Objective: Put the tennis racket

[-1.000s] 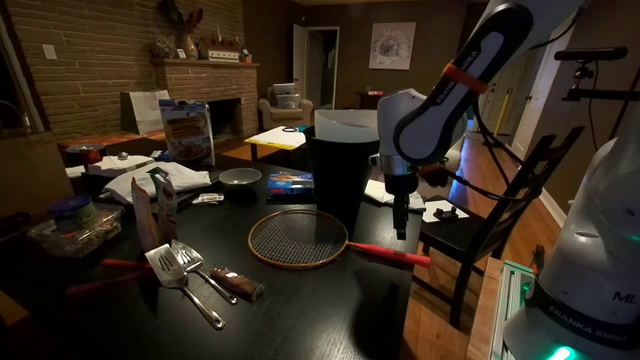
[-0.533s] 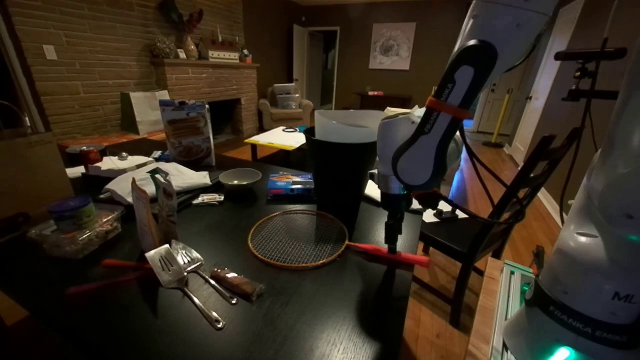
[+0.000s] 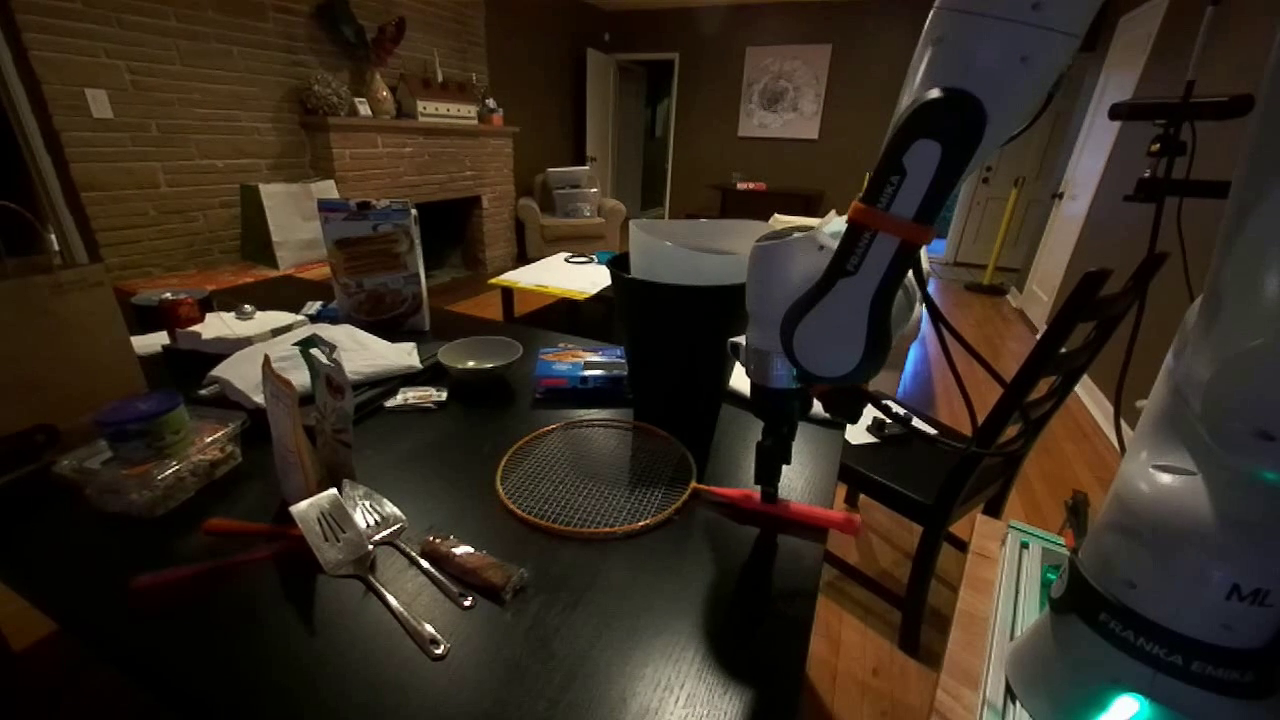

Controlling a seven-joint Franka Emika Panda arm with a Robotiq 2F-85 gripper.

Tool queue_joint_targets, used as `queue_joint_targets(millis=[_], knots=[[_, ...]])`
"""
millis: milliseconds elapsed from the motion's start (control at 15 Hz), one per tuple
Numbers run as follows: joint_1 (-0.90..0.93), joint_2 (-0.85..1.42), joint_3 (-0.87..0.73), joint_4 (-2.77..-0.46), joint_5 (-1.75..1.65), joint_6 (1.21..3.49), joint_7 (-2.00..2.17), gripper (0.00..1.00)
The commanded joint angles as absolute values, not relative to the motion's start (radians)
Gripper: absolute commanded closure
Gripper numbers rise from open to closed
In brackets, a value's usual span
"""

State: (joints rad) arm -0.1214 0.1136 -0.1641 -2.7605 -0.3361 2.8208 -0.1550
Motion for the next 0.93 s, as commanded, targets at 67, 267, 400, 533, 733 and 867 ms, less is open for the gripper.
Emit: queue_joint_targets(millis=[67,267,400,533,733,867], knots=[[-0.06,0.18,-0.226,-2.717,-0.564,2.903,0.05,0.0],[-0.036,0.218,-0.234,-2.707,-0.596,2.952,0.113,0.06],[-0.032,0.247,-0.221,-2.708,-0.561,2.974,0.109,0.29],[-0.036,0.269,-0.212,-2.712,-0.539,2.992,0.104,0.44],[-0.049,0.28,-0.206,-2.722,-0.519,3.019,0.1,0.64],[-0.064,0.263,-0.206,-2.731,-0.514,3.035,0.094,0.77]])
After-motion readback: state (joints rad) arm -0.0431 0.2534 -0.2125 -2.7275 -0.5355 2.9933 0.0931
